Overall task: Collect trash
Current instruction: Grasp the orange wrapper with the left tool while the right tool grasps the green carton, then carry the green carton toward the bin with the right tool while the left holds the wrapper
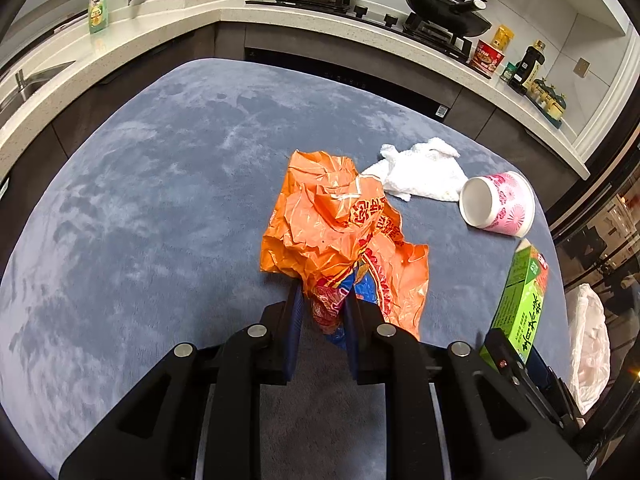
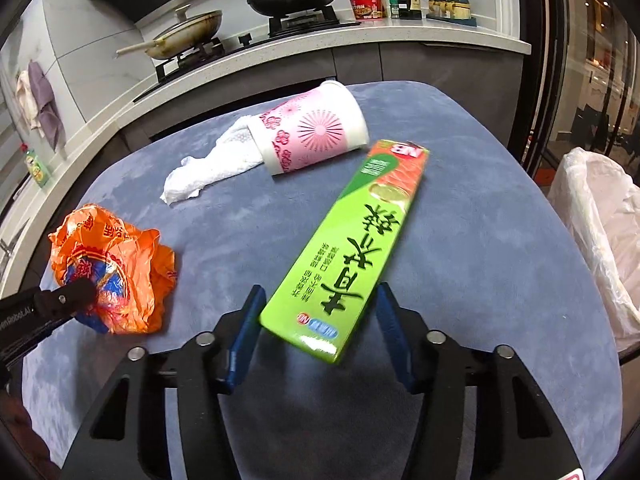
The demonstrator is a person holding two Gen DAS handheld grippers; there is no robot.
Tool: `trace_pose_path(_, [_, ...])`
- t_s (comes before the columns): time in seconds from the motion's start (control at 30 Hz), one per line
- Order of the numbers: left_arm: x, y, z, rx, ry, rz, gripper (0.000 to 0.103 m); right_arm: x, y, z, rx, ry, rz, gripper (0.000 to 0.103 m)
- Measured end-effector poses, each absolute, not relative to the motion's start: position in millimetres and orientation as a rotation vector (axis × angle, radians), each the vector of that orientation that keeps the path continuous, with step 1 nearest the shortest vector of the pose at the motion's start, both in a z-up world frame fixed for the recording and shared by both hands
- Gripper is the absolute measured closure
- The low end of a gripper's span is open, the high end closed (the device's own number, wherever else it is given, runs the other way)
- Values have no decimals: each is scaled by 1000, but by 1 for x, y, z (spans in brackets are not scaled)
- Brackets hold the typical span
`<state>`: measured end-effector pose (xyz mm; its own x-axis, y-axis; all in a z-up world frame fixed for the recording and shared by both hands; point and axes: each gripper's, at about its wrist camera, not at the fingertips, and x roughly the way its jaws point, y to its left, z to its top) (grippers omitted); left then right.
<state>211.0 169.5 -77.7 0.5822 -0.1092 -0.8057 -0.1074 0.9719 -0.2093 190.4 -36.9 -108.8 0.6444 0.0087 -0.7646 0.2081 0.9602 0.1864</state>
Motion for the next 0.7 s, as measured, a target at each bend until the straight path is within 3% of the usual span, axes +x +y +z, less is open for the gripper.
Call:
trace_pose_path(0.23, [200,155,-65,-230,934,-26,85,164,-68,-97,306,833,-131,61])
trace_pose_path(0.7, [165,75,-24,-153,875,-161,85,105,-141,-40,374,667,-203,63])
